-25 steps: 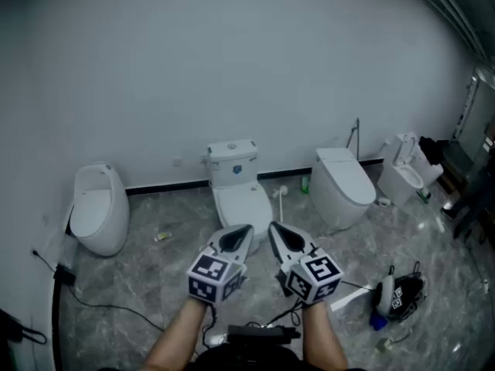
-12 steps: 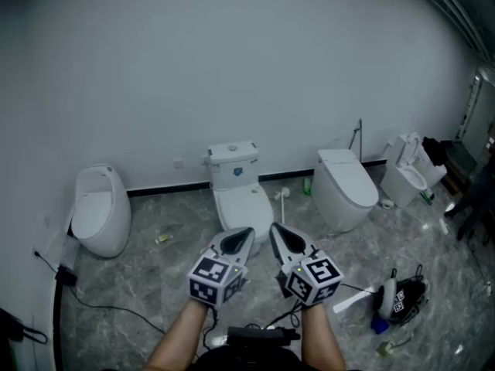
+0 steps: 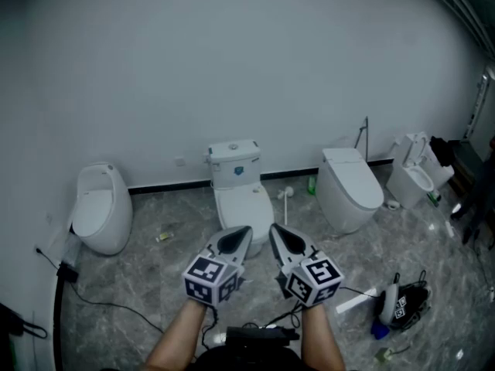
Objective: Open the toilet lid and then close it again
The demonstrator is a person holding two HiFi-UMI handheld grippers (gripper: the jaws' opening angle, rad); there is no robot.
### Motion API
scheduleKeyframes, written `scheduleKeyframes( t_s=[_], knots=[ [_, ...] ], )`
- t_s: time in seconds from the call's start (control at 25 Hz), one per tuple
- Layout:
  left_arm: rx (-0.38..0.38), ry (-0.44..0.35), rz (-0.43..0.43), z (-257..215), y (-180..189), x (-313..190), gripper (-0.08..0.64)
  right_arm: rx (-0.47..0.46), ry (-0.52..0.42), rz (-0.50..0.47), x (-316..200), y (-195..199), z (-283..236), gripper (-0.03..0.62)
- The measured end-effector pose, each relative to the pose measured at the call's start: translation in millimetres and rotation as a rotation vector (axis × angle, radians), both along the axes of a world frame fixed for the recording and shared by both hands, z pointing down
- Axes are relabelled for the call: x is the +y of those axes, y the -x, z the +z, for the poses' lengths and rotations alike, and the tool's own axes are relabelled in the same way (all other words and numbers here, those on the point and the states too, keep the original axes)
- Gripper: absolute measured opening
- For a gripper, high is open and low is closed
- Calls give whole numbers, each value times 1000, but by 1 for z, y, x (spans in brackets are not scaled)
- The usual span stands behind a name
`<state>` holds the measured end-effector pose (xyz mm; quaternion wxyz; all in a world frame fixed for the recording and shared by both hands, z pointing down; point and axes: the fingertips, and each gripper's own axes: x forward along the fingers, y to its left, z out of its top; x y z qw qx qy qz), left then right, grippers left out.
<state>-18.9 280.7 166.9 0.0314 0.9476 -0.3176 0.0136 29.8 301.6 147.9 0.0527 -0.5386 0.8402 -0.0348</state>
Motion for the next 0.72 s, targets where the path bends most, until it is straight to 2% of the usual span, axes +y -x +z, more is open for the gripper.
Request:
scheduleKeyframes(
  t_s=[0.44, 0.72],
  knots=[
    [-49, -7, -43, 7, -31, -27, 6, -16, 20, -51, -35, -39, 15, 9],
    [-68, 63, -81, 34, -27, -53, 6, -29, 50, -67, -59, -49, 26, 9]
  ],
)
